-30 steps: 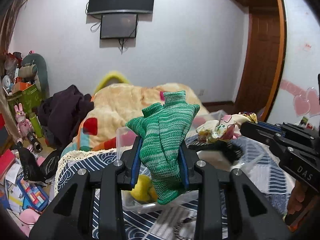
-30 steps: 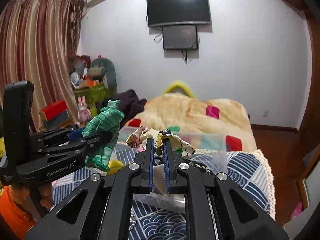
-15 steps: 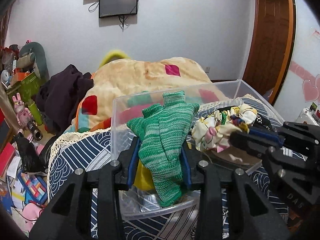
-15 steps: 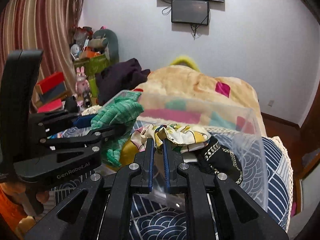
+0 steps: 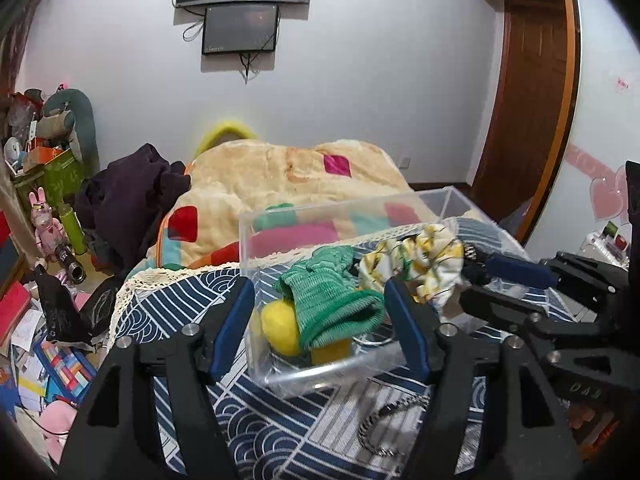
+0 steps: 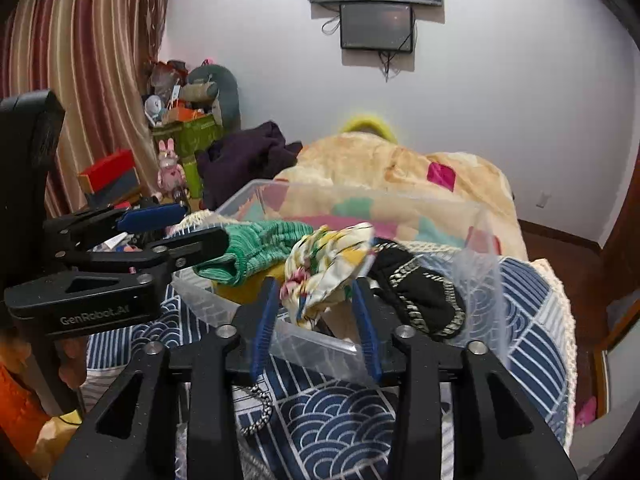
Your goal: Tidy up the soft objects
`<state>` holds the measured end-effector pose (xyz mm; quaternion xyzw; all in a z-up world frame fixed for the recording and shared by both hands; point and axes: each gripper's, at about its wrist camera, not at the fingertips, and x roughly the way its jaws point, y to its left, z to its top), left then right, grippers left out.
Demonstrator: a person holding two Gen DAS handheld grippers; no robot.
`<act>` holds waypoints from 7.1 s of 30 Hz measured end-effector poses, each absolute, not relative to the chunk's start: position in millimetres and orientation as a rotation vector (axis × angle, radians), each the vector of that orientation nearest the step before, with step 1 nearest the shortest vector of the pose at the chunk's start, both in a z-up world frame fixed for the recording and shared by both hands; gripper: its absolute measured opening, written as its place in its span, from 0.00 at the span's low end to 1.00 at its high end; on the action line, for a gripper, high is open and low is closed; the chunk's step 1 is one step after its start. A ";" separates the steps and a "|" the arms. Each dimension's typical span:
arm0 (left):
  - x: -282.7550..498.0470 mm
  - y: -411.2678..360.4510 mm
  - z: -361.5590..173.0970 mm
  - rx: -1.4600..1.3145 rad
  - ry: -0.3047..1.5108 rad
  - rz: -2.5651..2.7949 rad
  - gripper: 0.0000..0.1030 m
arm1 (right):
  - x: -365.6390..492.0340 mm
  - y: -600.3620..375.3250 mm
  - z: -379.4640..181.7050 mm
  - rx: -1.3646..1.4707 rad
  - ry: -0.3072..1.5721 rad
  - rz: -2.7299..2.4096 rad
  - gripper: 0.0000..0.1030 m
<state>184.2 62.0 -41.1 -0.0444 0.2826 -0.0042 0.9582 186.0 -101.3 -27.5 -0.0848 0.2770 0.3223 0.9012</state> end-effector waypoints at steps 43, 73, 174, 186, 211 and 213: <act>156.2 35.9 -135.1 -0.191 0.806 -0.092 0.17 | 138.4 -140.5 -97.6 -0.096 0.725 0.731 0.29; 171.0 30.9 -29.3 -0.137 0.507 -0.081 0.06 | 176.7 -159.9 -4.8 0.022 0.426 0.566 0.29; 31.7 6.1 26.0 -0.081 0.249 -0.100 0.99 | 83.1 -179.2 32.2 -0.015 0.249 0.576 1.00; 31.9 4.8 27.5 -0.077 0.254 -0.107 0.99 | 83.3 -179.5 32.7 -0.012 0.250 0.579 1.00; 31.0 1.1 25.6 -0.066 0.260 -0.131 0.99 | 81.4 -176.5 31.1 -0.006 0.272 0.590 1.00; 31.1 1.4 25.0 -0.066 0.261 -0.128 0.99 | 82.8 -176.0 29.8 -0.007 0.279 0.590 1.00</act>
